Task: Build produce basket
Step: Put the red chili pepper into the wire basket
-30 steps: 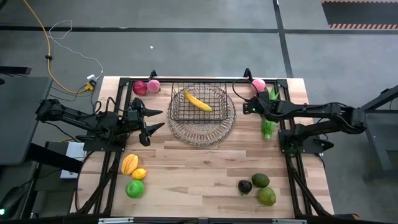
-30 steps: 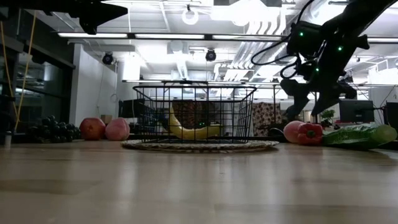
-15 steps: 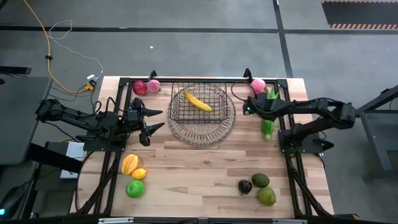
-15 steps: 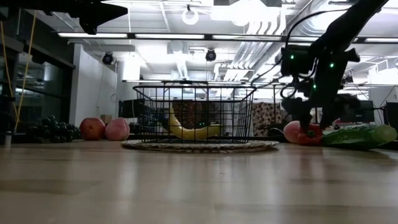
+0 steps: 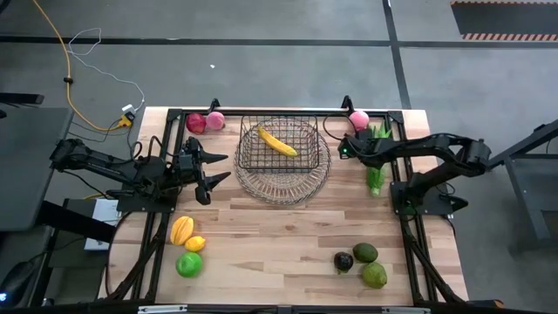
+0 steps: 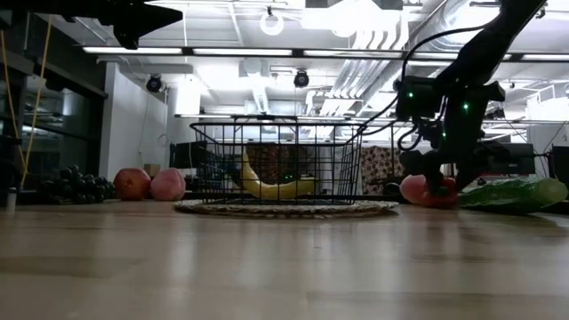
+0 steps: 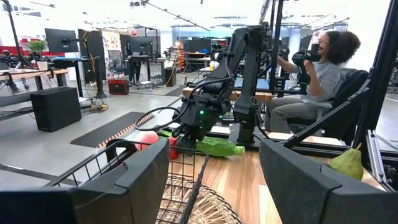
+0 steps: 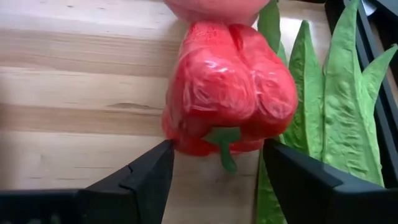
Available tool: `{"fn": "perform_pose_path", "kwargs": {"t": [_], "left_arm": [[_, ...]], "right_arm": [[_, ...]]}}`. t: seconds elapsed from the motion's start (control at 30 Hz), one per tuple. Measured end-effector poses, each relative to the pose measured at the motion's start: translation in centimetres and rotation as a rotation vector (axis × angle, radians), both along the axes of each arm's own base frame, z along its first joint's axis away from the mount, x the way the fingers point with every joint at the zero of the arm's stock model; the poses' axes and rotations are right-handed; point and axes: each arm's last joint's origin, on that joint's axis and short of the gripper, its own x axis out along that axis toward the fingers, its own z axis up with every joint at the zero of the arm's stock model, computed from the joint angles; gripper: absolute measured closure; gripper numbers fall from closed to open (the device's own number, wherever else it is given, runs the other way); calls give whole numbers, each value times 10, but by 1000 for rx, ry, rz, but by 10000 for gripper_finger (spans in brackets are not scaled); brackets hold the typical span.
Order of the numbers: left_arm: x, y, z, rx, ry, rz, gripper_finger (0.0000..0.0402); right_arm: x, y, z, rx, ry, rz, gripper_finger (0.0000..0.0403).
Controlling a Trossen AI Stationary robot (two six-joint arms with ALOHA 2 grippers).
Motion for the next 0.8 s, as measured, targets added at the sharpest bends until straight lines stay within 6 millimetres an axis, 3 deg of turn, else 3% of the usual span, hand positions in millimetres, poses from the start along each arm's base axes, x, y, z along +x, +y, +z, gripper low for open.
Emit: {"fn": "perform_pose_path", "kwargs": {"t": [0.47,0.8], "left_arm": [[0,0,0,0,0,0,165],[0,0,0,0,0,0,165]], "right_arm": [[-1,-2,-1,1,2,-11,295],[-1,-2,0,-6,8,-13,329]]}}
